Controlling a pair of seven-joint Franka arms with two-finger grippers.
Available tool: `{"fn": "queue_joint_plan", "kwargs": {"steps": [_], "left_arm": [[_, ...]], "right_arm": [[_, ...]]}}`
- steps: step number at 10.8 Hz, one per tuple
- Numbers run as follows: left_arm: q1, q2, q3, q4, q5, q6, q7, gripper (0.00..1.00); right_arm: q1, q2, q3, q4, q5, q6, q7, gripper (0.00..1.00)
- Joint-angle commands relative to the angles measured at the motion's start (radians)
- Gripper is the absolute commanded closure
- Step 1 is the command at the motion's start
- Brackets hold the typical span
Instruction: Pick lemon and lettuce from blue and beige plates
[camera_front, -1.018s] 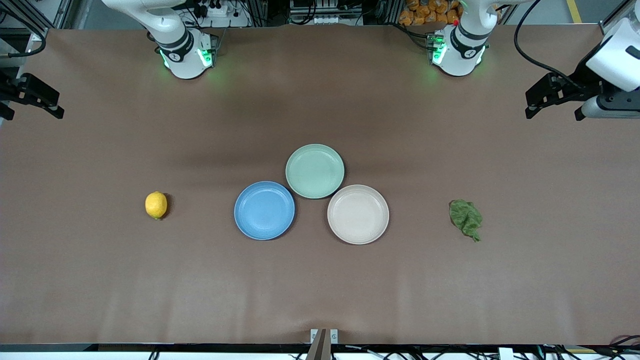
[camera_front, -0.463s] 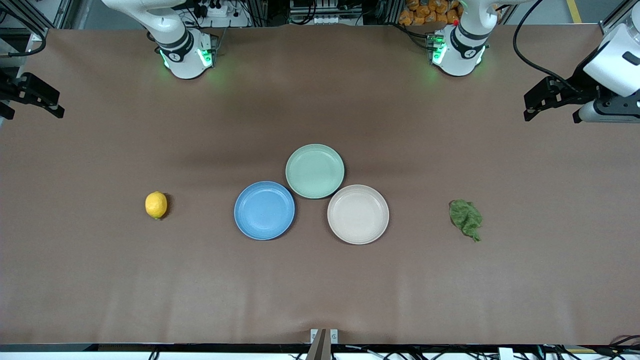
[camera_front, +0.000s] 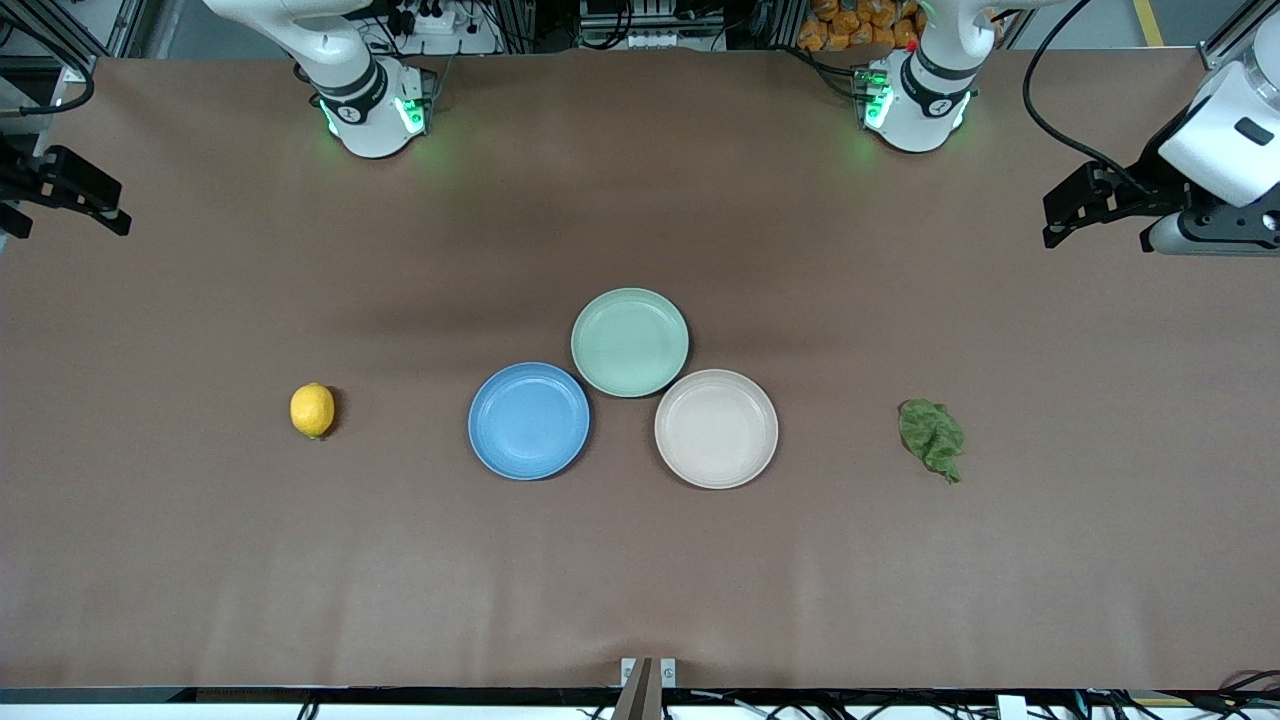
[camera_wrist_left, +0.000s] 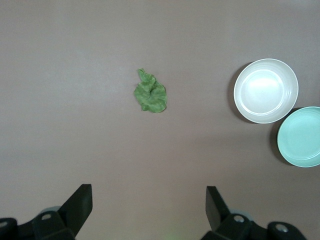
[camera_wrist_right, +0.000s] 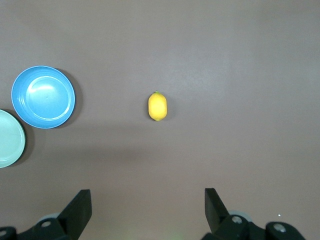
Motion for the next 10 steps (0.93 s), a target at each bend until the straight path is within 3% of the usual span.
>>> {"fn": "queue_joint_plan", "kwargs": {"steps": [1,5,10], "left_arm": [[0.004,-0.003,0.000,0.001,-0.019,0.006,0.007,0.00],[0.017,0.005,0.006,-0.004,-0.012,0.004,-0.110,0.00],[0.100,0.034,0.009,-0.001,-0.013,0.007,-0.090,0.00]], "right_arm": [[0.014,0.022,-0.002,0.015,-0.012,-0.004,-0.002,0.00],[0.019,0.034,0.000,0.011,-0.009,0.003,0.001,0.00],[0.017,0.034,0.000,0.009,0.013,0.029,0.001,0.00]]}}
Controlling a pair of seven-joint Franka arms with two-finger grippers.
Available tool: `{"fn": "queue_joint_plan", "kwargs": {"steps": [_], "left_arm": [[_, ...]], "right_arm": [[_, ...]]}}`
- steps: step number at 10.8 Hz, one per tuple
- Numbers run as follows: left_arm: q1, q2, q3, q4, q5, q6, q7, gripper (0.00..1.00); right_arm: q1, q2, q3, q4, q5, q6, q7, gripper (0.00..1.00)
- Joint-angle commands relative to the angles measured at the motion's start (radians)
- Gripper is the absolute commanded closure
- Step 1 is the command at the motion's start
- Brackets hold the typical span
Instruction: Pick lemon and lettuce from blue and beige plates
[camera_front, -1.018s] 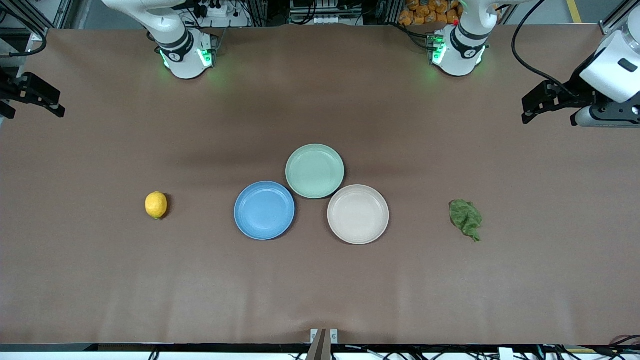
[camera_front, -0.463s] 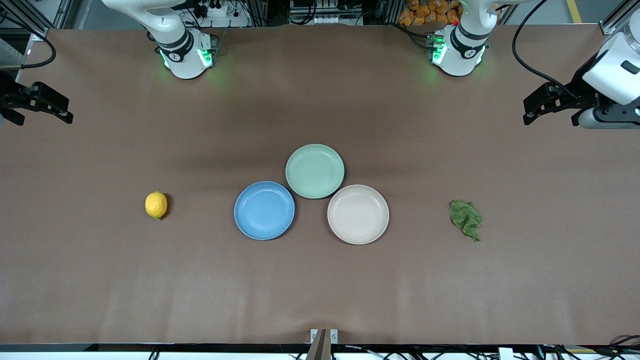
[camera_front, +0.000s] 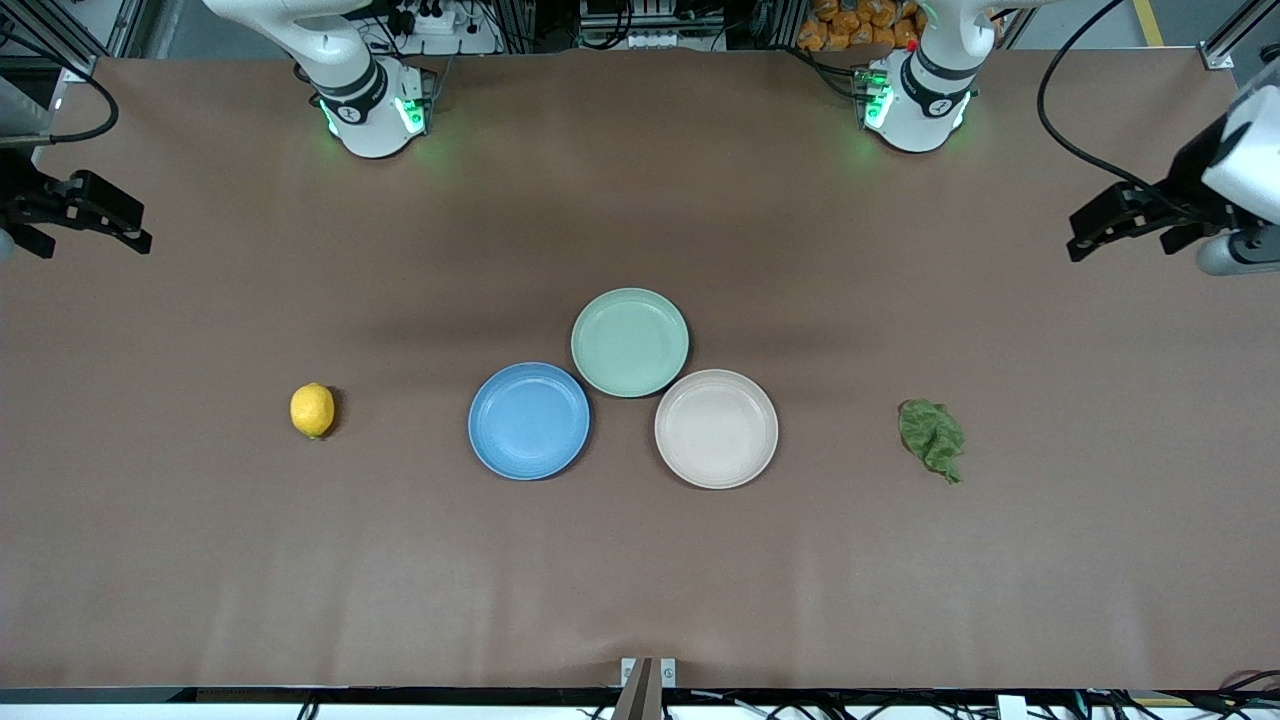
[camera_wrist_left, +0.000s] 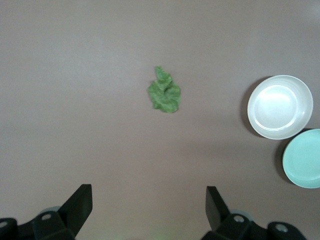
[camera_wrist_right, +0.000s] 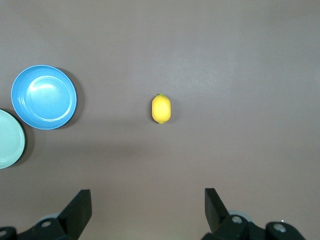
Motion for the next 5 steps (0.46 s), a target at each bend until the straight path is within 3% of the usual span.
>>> {"fn": "queue_joint_plan", "kwargs": {"steps": [1,5], "left_arm": [[0.071,0.029,-0.002,0.006,-0.022,0.007,0.007,0.00],[0.081,0.029,-0.004,0.000,-0.018,0.006,0.019,0.00]], "right_arm": [[0.002,0.006,-0.001,0.009,0.009,0.008,0.001,0.00],[0.002,0.006,-0.002,0.009,0.009,0.008,0.001,0.00]]}}
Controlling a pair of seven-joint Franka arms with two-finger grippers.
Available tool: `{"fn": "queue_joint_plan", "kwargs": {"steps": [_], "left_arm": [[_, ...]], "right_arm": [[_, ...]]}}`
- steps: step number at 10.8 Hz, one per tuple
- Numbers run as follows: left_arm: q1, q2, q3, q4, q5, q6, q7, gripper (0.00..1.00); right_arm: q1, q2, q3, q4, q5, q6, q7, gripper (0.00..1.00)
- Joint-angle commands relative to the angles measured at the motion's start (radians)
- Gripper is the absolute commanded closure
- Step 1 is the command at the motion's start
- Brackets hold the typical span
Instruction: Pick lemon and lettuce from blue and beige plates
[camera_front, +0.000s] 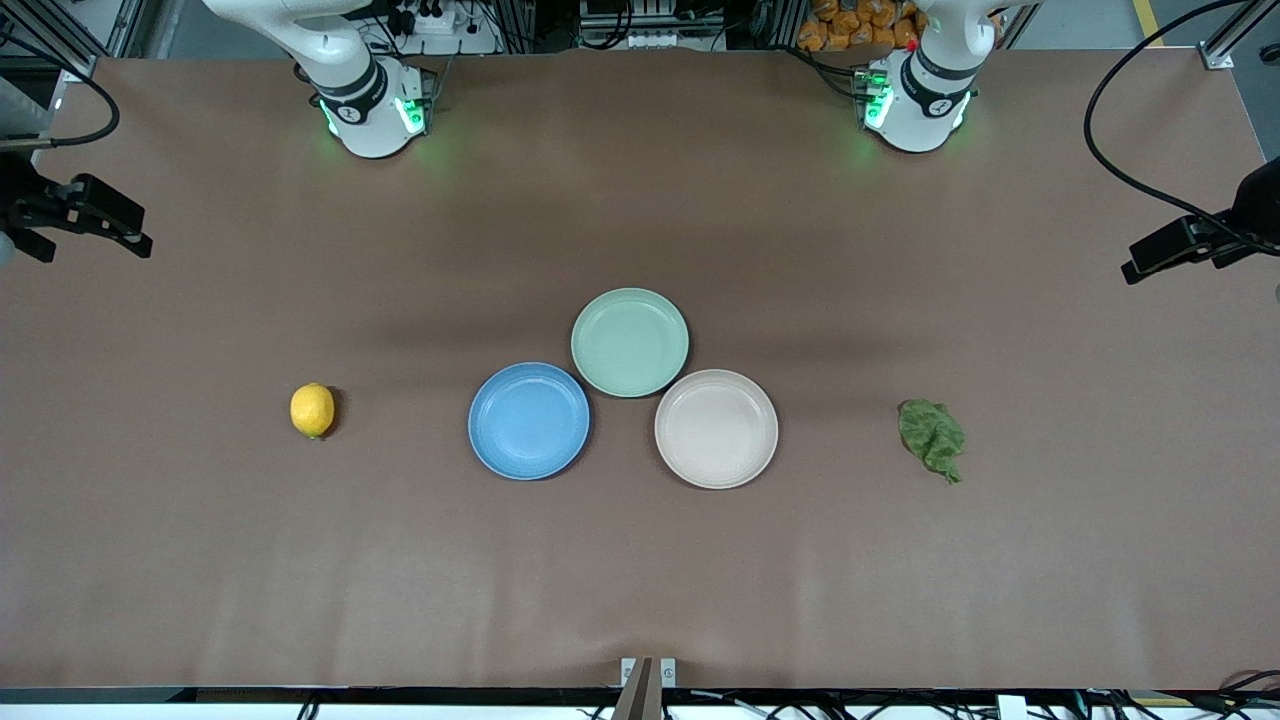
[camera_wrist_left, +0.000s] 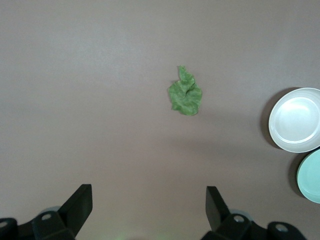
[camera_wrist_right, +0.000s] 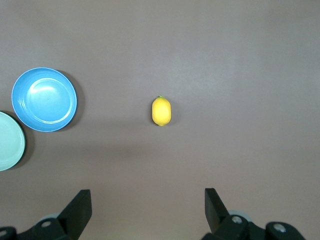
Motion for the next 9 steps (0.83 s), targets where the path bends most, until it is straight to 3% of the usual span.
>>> {"fn": "queue_joint_plan", "kwargs": {"steps": [1,5,9], "left_arm": [[0.006,-0.004,-0.006,0.002,-0.015,0.003,0.015,0.00],[-0.007,-0.001,-0.003,-0.003,-0.010,0.003,0.133,0.00],[-0.012,0.003,-0.003,-0.003,-0.012,0.008,0.134,0.00]], "right_arm": [[0.001,0.003,-0.002,0.008,0.008,-0.001,0.001,0.00],[0.000,0.003,-0.002,0.008,0.008,-0.004,0.001,0.00],[0.000,0.003,-0.002,0.009,0.008,-0.005,0.001,0.00]]}}
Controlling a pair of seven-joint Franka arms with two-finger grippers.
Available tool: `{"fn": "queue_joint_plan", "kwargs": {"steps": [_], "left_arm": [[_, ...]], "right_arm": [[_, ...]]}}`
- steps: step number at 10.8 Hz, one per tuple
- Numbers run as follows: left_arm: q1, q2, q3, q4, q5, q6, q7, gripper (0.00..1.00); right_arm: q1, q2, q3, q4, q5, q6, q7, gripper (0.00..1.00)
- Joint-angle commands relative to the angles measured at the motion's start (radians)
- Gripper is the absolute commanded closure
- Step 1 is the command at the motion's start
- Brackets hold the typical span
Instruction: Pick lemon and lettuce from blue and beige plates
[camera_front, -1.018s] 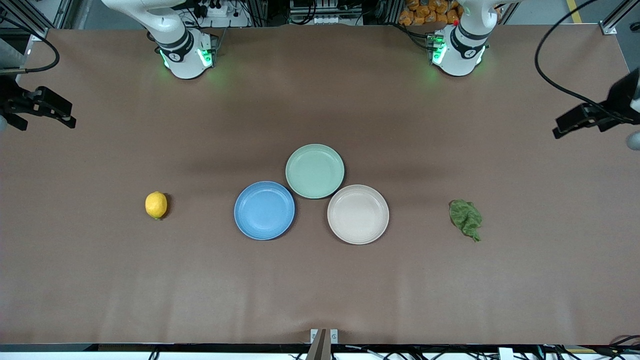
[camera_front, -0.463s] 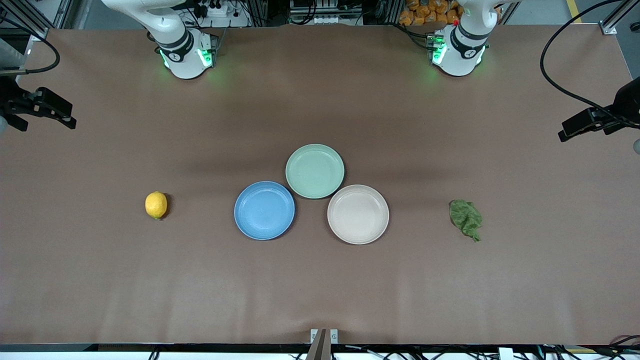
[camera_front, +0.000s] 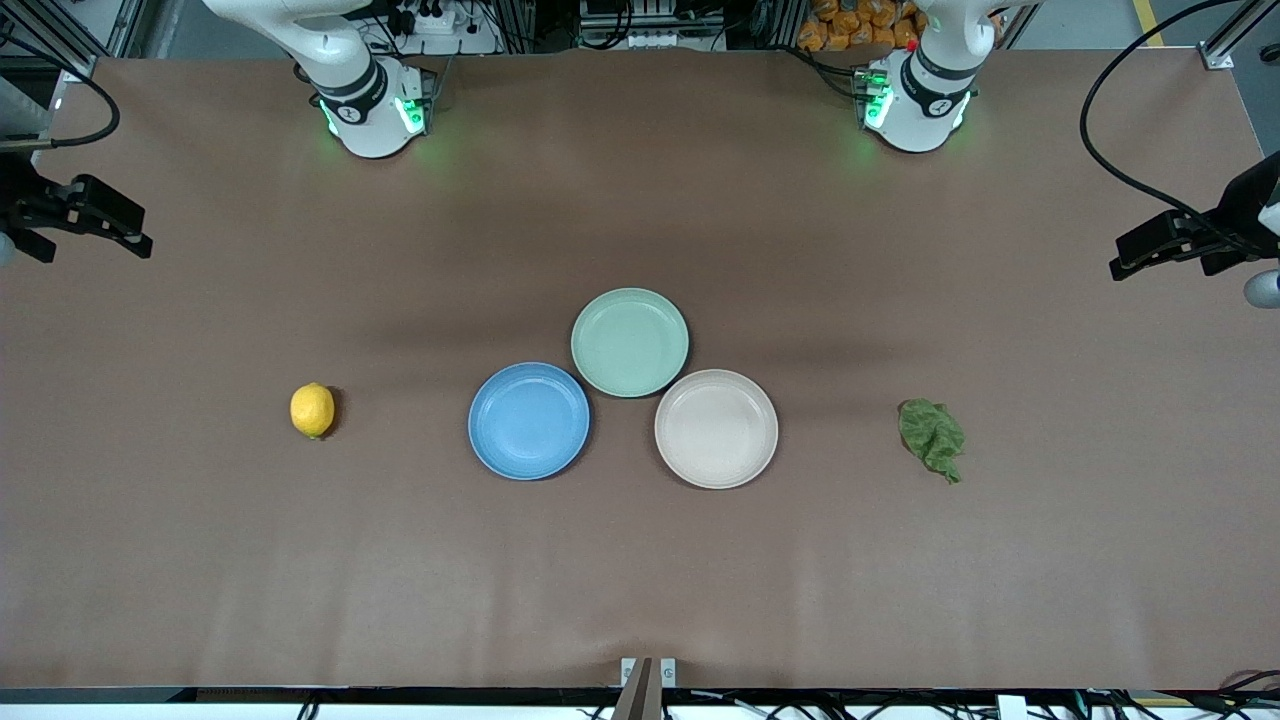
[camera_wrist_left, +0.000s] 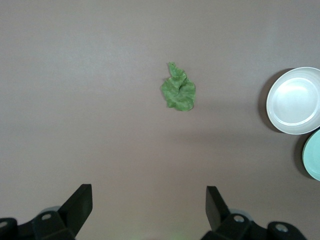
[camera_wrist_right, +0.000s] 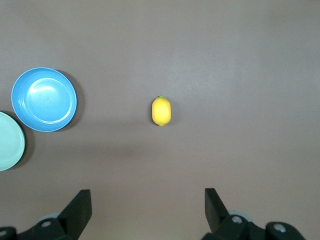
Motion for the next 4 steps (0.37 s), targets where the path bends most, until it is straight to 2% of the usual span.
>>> {"fn": "queue_joint_plan", "kwargs": {"steps": [1,4], "left_arm": [[0.000,-0.002,0.002,-0.002,-0.012,0.008,0.022,0.00],[0.002,0.001,-0.004,-0.002,-0.010,0.020,0.022,0.00]], "right_arm": [[0.000,0.003,-0.002,0.008,0.008,-0.007,0.001,0.00],[0.000,0.003,-0.002,0.009,0.008,-0.007,0.001,0.00]]}}
